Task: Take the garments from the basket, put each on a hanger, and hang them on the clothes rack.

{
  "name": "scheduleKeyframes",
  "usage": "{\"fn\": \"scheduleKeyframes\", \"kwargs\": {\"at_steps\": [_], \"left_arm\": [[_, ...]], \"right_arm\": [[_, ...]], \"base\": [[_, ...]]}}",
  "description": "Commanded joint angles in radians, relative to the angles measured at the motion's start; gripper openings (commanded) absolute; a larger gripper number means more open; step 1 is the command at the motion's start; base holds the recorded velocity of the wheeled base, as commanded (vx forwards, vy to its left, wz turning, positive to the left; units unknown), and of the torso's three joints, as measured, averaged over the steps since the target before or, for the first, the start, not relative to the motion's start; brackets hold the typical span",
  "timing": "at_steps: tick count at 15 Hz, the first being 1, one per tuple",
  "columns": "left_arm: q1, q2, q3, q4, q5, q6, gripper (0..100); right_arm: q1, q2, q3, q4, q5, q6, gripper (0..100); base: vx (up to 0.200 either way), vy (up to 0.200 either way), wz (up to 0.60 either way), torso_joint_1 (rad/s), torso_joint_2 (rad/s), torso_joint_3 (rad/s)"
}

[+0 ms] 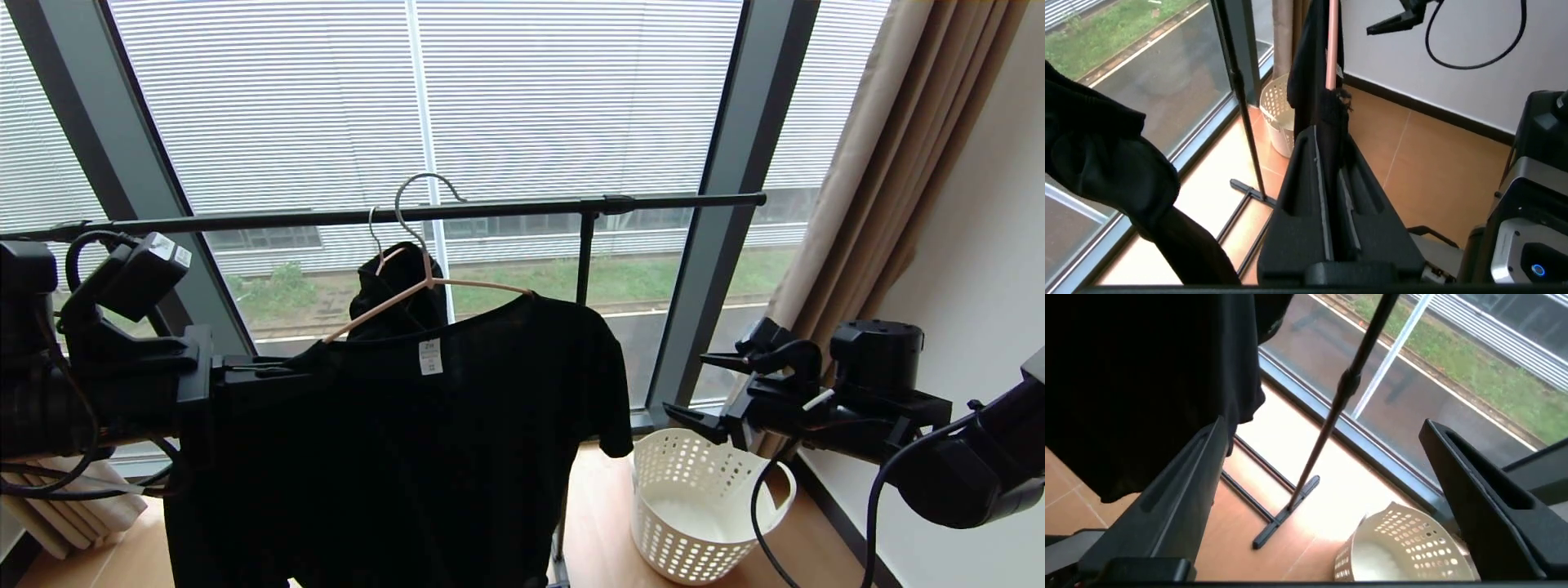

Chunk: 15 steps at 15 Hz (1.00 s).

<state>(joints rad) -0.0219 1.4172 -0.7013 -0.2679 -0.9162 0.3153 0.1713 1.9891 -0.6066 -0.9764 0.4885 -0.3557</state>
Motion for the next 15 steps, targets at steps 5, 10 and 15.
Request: {"fn": "scheduleKeyframes", "kwargs": {"at_steps": [5,10,15], "left_arm": [[-0.007,0.06,-0.066,-0.001,0.045,-0.093,0],[-0.135,0.109,-0.156,-0.002,0.293,-0.262,0],[-0.19,0.126,-0.198,-0.001,0.372,-0.329,0]], "right_arm": [[0.18,-0.09,-0.048,0.013,-0.249,0.222,100],[0.252,-0.118,-0.232,0.277,-0.455,0.4,100],[0.252,-0.107,-0.243,0.292,-0.475,0.403,100]], "base": [[0.0,0.0,0.0,0.0,0.0,0.0],[0.0,0.0,0.0,0.0,0.0,0.0],[0.0,0.0,0.0,0.0,0.0,0.0]]}}
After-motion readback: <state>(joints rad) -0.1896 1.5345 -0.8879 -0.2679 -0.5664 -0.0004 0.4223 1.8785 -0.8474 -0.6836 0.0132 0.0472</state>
